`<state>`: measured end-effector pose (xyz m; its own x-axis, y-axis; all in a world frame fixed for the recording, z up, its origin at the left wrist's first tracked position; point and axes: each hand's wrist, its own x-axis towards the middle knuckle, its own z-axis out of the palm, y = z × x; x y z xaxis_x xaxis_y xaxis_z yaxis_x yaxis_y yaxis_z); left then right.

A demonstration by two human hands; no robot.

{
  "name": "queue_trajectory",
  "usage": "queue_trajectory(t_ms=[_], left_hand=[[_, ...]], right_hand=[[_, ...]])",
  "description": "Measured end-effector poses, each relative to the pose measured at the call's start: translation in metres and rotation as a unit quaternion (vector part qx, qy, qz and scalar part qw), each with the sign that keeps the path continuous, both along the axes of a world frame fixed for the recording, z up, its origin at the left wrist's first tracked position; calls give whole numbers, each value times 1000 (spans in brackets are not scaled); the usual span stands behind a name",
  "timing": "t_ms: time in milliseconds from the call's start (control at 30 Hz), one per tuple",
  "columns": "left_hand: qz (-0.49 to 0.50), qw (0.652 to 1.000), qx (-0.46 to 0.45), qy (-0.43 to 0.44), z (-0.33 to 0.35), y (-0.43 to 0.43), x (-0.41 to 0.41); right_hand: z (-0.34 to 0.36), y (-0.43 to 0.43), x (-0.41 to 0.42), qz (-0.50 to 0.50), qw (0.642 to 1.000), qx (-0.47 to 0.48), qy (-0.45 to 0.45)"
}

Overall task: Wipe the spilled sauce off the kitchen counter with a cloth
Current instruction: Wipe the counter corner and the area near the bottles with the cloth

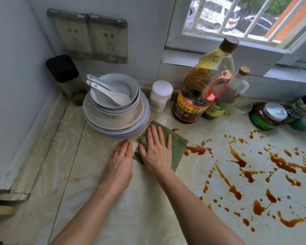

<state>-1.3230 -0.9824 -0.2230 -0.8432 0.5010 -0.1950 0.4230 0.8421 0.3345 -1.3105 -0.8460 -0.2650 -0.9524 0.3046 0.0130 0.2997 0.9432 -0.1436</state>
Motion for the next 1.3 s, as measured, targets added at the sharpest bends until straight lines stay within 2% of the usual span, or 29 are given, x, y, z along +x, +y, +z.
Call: queue_trajectory(t_ms=[167,333,567,700,833,1000,1167,1300], left_hand=[[5,1000,3,-23,4,-1,-2],[10,1000,11,-25,0,-2,-3],[7,999,19,-25,-4,-4,-7],[8,999,24,-27,-3,-4,-6],[4,1000,20,-21,-2,-4,-5],[8,999,13,-32,1,-4,-5],[10,999,17,-29,0,-5,-5],[7,999,20,-30,0,-4,-4]], right_hand=[[8,20,-25,-67,995,-41,-57],[2,1,13,-89,995,-30,-29],[3,26,-23,-122,991,-44,-38],[-3,7,22,-160,987,-30,9],[-3,13,18,-173,983,-43,-37],[2,34,-10,-168,983,-50,-53],[-7,-6,57,-146,989,-24,28],[-12,-19,92,-111,993,-21,27]])
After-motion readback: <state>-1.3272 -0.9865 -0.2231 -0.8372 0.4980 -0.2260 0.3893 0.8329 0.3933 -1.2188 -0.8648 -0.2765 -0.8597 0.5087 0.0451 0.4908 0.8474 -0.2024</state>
